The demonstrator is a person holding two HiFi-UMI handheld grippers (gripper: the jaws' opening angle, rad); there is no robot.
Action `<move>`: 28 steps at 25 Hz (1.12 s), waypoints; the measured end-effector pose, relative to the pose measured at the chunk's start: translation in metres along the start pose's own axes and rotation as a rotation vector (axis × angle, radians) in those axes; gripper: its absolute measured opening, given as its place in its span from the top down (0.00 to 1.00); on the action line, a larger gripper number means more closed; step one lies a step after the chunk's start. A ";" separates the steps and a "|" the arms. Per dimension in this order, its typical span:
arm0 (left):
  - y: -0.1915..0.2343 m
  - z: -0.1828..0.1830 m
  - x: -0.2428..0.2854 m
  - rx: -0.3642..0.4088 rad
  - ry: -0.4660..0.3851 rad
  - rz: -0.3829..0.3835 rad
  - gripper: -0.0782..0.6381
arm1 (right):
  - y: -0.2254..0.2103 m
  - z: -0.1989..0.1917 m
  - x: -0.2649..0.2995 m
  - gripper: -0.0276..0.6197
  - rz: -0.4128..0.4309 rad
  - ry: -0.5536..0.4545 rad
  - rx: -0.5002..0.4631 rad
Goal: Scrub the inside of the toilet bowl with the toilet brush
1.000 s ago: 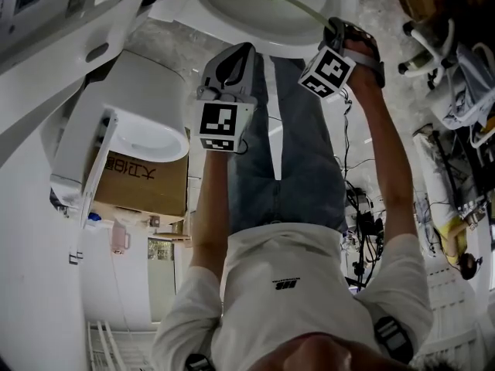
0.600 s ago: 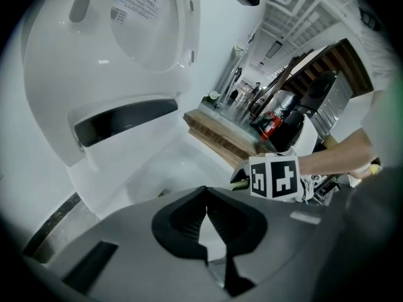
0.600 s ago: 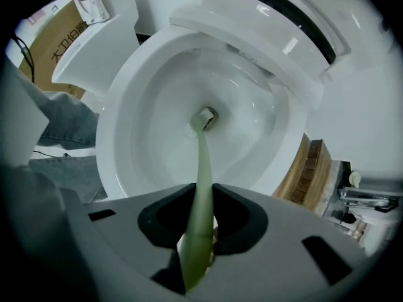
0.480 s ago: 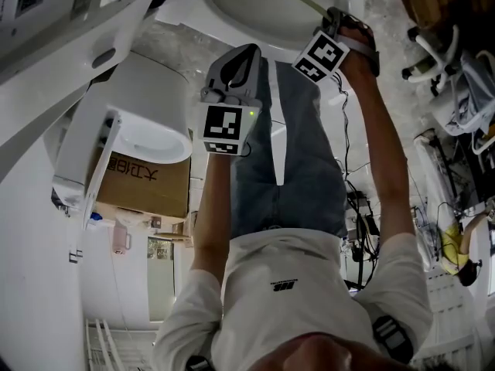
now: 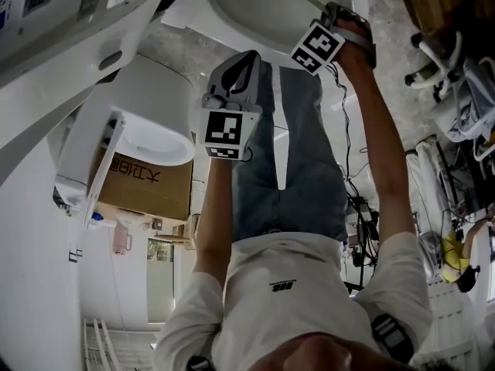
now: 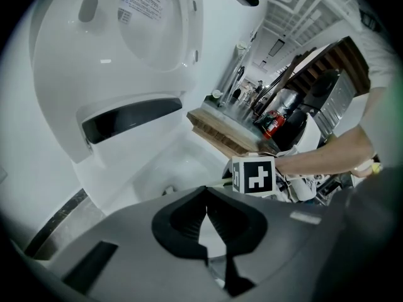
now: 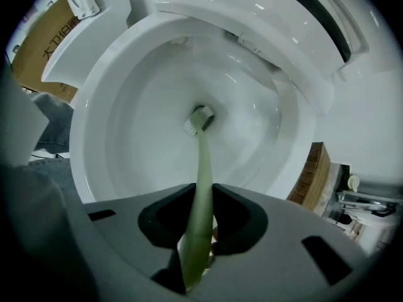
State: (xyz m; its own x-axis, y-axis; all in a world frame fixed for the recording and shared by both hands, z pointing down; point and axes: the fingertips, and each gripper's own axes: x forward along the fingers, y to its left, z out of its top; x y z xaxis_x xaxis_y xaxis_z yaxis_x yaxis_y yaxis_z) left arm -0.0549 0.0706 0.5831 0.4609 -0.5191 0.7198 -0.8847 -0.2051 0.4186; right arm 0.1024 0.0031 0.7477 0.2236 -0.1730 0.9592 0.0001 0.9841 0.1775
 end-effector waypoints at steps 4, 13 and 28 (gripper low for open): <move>-0.001 0.003 0.000 0.000 -0.007 -0.003 0.88 | -0.001 -0.002 0.000 0.85 0.001 0.017 -0.012; -0.012 0.003 -0.013 0.004 -0.019 -0.009 0.88 | 0.020 -0.044 -0.029 0.85 0.003 0.044 -0.049; -0.039 0.011 -0.053 0.042 -0.052 -0.007 0.88 | 0.064 -0.086 -0.100 0.85 0.037 0.012 -0.003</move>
State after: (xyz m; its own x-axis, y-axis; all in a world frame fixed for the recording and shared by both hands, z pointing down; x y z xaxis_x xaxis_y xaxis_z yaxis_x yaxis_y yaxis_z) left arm -0.0458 0.0969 0.5223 0.4640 -0.5595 0.6868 -0.8840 -0.2429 0.3994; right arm 0.1641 0.0866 0.6437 0.2355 -0.1365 0.9622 -0.0052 0.9899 0.1417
